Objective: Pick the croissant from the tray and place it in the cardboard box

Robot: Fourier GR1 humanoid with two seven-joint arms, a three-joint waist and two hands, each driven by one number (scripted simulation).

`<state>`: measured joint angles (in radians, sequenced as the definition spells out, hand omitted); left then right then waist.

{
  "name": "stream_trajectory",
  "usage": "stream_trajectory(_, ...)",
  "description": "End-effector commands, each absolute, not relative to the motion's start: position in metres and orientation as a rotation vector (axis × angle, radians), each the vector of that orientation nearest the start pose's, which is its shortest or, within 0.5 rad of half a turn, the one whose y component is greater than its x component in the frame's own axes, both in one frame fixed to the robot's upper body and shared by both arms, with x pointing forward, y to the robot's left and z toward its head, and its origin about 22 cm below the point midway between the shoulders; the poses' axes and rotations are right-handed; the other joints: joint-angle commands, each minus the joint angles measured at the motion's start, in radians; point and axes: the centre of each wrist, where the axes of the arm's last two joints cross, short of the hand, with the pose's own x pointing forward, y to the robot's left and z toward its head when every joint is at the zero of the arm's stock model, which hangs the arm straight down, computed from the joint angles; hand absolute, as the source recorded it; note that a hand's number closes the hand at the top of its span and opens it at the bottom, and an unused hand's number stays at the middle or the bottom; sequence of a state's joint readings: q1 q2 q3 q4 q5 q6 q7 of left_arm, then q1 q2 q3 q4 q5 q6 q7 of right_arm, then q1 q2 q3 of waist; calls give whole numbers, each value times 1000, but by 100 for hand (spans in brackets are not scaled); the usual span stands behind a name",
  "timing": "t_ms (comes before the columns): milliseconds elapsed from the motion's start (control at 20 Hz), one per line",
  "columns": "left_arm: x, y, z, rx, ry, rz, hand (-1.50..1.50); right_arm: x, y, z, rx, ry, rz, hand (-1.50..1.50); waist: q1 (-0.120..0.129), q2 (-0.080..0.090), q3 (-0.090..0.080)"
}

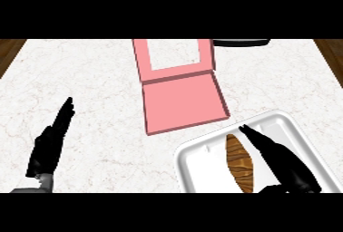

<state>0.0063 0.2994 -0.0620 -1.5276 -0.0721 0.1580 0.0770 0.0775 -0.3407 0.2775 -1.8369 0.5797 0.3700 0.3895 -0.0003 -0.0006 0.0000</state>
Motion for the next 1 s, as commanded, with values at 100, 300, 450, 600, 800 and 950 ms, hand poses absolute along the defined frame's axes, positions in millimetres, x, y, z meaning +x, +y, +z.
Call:
stream_trajectory(100,223,283,4,388,-1439,-202,0,209,-235,40,-443,-1109,1043,-150,1,0,0)
stream_trajectory(300,247,275,1,394,-1446,-203,0,219,-216,24,-450,-1108,1063,-150,0,1,0)
stream_trajectory(450,252,287,12,377,-1442,-198,0,213,-223,19,-441,-1087,1102,-150,0,0,0)
stream_trajectory(600,242,285,18,391,-1442,-197,0,213,-222,36,-451,-1074,1111,-150,0,0,0)
stream_trajectory(800,251,288,10,374,-1445,-193,0,223,-208,10,-377,-1090,1067,150,0,1,0)
stream_trajectory(950,242,297,14,391,-1458,-229,0,224,-211,12,-513,-1180,1093,150,1,0,0)
